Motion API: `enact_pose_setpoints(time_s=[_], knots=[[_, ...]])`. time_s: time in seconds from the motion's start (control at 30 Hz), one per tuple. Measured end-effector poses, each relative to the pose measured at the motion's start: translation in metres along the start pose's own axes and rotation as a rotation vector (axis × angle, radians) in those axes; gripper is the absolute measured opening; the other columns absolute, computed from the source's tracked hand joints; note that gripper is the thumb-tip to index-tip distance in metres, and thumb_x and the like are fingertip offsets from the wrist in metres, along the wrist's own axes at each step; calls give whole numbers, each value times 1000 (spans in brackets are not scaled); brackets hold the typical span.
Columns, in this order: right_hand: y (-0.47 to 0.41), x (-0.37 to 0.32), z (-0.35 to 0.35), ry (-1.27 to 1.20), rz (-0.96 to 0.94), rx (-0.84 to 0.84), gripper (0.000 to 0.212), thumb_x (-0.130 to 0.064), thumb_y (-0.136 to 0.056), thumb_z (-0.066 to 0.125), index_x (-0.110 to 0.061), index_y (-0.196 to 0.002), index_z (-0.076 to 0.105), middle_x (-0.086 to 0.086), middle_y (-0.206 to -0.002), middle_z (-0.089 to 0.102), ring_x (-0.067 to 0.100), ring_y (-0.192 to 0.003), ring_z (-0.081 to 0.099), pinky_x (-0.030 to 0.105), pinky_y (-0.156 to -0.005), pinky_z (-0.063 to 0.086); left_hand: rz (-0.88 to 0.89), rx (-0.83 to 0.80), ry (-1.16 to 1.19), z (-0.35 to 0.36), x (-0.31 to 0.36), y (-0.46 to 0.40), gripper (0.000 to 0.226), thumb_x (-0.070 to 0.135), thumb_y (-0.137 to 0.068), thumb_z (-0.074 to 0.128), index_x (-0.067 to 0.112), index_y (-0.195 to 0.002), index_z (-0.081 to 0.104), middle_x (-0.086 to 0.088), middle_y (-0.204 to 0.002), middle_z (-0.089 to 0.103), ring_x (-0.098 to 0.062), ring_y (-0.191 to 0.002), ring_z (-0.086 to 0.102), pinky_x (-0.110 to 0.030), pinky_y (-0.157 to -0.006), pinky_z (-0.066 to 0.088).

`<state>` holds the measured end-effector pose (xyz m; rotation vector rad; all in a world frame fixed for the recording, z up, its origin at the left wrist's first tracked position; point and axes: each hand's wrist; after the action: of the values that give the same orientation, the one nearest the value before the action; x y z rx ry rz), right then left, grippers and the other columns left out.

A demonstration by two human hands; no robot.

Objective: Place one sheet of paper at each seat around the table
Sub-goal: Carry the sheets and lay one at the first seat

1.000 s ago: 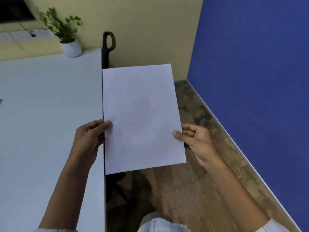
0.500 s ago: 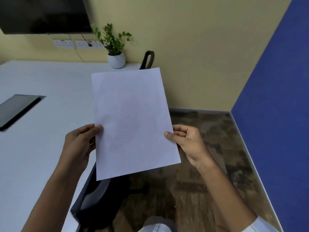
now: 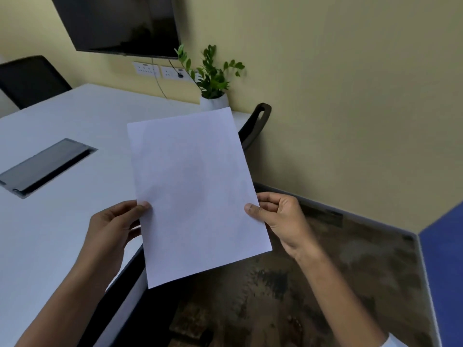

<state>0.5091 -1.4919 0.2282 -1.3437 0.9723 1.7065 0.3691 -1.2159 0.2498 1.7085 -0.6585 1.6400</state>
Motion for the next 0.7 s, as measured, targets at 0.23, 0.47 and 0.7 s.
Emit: enact_pose_setpoints(time_s=[0.23,0.47,0.7], knots=[[-128,-29,-46,144,31,-288,20,-14,-81,81,-15,-100,74,3,-96,79,18,-88,77,33,-74,63,-70,244,-9,66,-8,-30,13,13,-89,68,16,-84,80,-3,-95,79,-14,-82,76,-37,-76,53],[-241,-65,-45,279,-7,-407,36,-17,-76,86,-18,-107,66,12,-94,75,21,-89,75,42,-85,62,-44,510,53,107,5,-79,18,6,-84,73,18,-97,69,-7,-91,77,-16,-80,74,-34,-72,53],[-407,-88,4,487,-179,-533,12,-14,-79,82,-11,-89,77,-3,-86,76,5,-77,70,23,-73,53,18,637,23,124,20,-209,16,3,-78,76,17,-75,69,-2,-83,70,-21,-83,66,-39,-77,54]])
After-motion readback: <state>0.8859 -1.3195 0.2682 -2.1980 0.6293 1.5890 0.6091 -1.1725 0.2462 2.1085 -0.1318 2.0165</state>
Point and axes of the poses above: each hand's wrist, its own y-axis away from the middle knuckle, its own z-axis out of the palm, x = y × z
